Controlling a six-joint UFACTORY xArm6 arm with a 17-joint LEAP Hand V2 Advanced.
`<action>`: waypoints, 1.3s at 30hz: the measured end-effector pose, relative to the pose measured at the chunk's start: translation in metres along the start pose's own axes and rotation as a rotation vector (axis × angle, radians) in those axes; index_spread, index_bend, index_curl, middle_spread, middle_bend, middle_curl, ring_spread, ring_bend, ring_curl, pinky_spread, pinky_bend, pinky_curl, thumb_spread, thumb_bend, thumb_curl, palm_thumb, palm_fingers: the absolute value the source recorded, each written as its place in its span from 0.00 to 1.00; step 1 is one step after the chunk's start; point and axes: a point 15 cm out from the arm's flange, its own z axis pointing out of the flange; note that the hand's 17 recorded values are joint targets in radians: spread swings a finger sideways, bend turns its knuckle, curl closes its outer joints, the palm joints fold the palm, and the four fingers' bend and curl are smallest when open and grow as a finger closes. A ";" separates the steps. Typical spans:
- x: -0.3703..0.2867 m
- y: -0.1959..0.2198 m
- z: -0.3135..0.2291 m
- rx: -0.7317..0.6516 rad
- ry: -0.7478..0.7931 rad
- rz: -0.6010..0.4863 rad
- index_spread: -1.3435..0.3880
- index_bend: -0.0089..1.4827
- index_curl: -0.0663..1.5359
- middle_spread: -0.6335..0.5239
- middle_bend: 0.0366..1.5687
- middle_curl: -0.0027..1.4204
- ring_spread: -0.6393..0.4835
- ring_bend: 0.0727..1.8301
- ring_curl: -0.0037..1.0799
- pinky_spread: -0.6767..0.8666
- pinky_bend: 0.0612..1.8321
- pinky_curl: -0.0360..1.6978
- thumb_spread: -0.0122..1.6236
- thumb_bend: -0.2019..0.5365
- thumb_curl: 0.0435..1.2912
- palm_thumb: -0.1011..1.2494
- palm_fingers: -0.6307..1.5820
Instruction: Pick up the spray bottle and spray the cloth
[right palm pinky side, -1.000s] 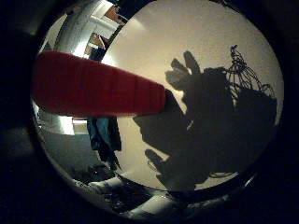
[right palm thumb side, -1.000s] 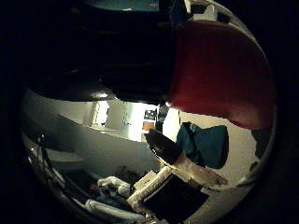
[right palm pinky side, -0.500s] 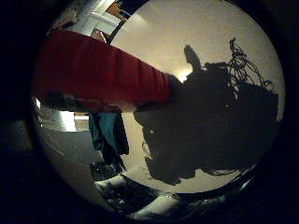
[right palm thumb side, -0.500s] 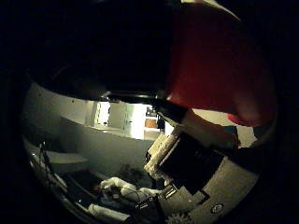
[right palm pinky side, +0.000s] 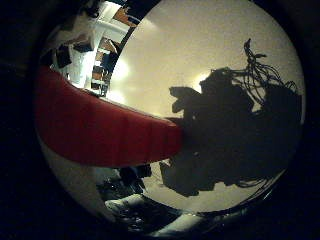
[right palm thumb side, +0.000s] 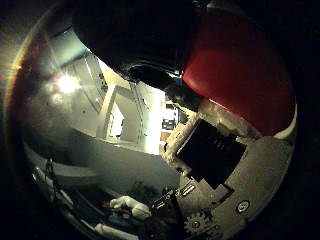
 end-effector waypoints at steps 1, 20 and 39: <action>0.000 -0.002 -0.003 0.008 0.000 -0.002 0.53 0.65 0.71 0.29 0.74 0.75 0.33 0.72 0.72 0.30 0.76 0.39 0.60 0.26 0.33 0.75 0.76; -0.053 -0.013 -0.055 -0.020 0.120 -0.180 0.64 0.77 0.64 0.40 0.83 0.67 0.34 0.71 0.82 0.33 0.67 0.57 0.61 0.25 0.44 0.87 0.77; -0.167 0.036 -0.032 -0.349 0.699 -0.641 0.65 0.79 0.61 0.42 0.86 0.63 0.34 0.70 0.84 0.32 0.61 0.69 0.62 0.25 0.47 0.86 0.78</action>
